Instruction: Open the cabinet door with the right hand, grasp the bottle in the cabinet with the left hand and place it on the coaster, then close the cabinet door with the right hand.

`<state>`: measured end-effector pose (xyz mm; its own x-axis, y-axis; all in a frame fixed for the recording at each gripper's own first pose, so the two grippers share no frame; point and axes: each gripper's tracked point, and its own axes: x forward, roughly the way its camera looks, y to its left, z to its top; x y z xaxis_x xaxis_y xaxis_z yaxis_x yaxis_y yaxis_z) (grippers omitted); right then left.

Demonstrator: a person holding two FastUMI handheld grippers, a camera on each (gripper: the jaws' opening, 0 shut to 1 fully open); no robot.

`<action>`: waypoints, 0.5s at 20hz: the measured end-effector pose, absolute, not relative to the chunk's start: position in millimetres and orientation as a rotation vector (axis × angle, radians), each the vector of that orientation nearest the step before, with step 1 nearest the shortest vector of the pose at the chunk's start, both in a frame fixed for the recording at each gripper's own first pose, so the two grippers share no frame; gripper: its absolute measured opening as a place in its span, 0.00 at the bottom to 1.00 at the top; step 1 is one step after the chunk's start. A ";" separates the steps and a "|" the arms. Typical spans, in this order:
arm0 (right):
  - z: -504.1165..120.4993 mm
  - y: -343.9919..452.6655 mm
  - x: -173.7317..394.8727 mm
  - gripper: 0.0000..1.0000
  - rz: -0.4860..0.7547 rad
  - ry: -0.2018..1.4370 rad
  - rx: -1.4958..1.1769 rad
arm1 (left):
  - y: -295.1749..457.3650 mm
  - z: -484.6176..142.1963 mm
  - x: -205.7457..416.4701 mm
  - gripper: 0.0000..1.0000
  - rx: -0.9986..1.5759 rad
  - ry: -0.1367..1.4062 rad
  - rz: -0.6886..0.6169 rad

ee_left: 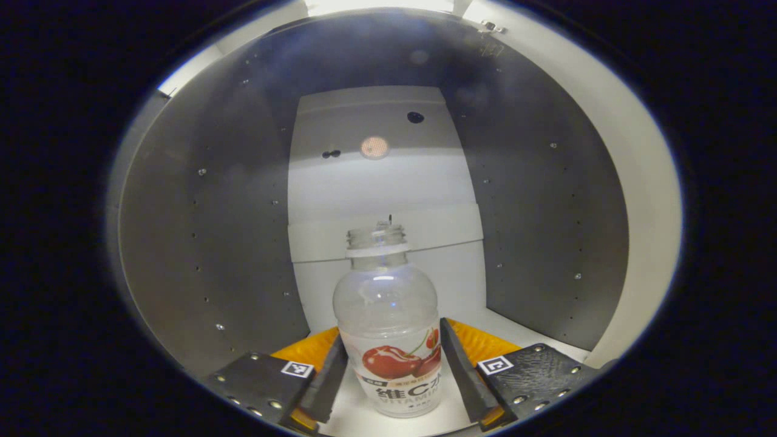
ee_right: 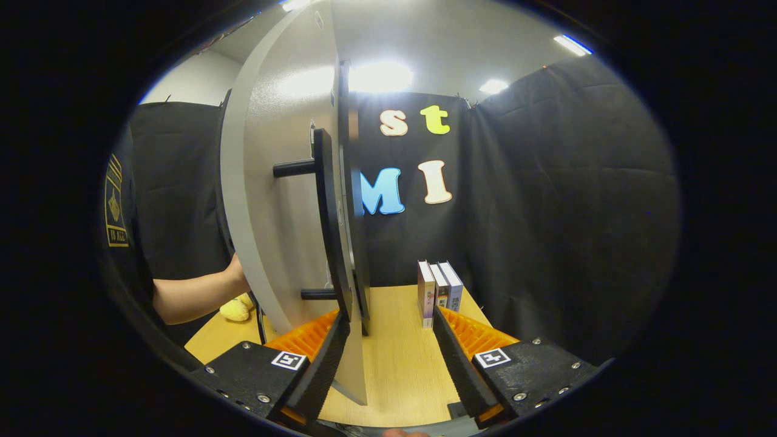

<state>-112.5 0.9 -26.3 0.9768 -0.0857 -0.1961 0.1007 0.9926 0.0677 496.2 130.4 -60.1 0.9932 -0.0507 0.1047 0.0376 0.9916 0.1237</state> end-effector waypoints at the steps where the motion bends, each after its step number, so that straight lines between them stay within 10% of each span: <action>1: -27.3 -0.1 -112.4 0.86 -0.097 0.198 0.081 | 132.4 -58.2 494.6 0.85 0.128 -0.115 -0.021; 10: -25.5 -0.2 -113.3 0.86 -0.098 0.195 0.081 | 132.2 -48.7 481.2 0.73 0.090 -0.127 -0.043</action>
<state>-113.3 -0.2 -25.5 0.9763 -0.0892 -0.1971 0.1050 0.9919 0.0711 481.2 132.2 -48.7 0.9910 -0.0488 0.1249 0.0373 0.9950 0.0928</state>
